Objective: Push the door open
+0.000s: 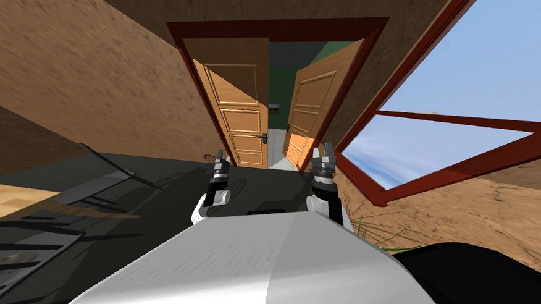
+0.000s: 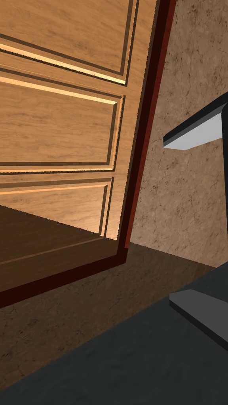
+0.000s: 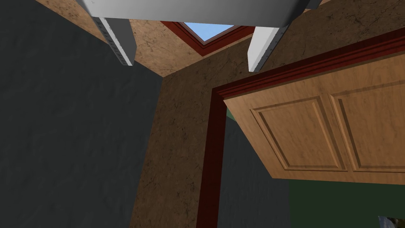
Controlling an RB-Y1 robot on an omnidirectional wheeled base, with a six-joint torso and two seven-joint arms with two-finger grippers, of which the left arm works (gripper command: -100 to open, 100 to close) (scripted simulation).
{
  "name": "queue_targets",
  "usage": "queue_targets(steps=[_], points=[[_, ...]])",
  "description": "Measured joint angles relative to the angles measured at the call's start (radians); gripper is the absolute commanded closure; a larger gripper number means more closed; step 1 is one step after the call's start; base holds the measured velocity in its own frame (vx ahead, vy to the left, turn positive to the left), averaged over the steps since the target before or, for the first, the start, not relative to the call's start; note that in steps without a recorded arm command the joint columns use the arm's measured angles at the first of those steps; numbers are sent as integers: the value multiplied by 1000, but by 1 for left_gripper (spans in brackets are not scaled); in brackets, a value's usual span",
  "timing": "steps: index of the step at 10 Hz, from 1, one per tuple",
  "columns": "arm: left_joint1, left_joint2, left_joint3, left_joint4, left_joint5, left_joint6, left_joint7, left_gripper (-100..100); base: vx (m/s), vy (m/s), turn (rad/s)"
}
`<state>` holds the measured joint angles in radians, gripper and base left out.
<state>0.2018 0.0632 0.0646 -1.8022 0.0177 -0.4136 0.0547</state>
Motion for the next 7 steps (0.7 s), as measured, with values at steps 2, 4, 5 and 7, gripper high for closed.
queue_targets(steps=[2, 4, 5, 7], points=[[-27, 11, 0, 51, 7, -6, 2, -100, 81, -14, -31], [-54, 15, 2, 92, 10, -5, 1, -100, 69, -5, -48], [-73, 20, 2, 123, 13, -9, 1, -100, 88, -12, -53], [-96, 28, 2, 173, 18, -20, 3, -100, 60, -15, -24]])
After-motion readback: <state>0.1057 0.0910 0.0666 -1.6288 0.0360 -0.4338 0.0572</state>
